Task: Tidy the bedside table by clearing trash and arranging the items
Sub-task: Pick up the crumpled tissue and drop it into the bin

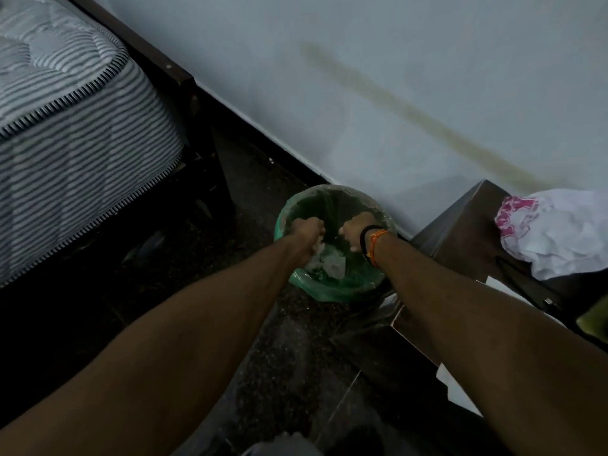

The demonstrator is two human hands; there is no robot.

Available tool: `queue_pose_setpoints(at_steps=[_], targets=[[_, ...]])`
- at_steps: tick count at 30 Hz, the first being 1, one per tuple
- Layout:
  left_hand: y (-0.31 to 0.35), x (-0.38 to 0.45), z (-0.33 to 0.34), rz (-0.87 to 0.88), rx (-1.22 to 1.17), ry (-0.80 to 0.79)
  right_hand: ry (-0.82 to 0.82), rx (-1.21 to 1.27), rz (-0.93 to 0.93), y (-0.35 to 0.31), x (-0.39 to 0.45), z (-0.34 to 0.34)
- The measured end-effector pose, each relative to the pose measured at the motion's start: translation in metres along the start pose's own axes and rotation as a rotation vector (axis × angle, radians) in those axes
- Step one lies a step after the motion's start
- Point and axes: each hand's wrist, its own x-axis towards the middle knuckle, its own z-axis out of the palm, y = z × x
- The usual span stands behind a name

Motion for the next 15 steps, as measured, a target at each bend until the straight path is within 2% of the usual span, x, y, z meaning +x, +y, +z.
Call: queue_pose_setpoints(at_steps=[4,8,12,15], targets=[[0.006,-0.002,0.002,-0.085,-0.001,-0.052,-0.093,-0.052,0.048,-0.008,-0.008,-0.006],[0.009,0.001,0.002,-0.093,0.039,-0.086,-0.082,-0.044,0.011,-0.011,-0.005,-0.009],[0.012,-0.005,0.005,0.002,0.181,-0.062,-0.078,-0.080,-0.052,-0.014,-0.015,-0.022],[0.017,-0.021,0.010,0.141,0.354,-0.073,0.019,-0.186,-0.172,-0.018,-0.031,-0.039]])
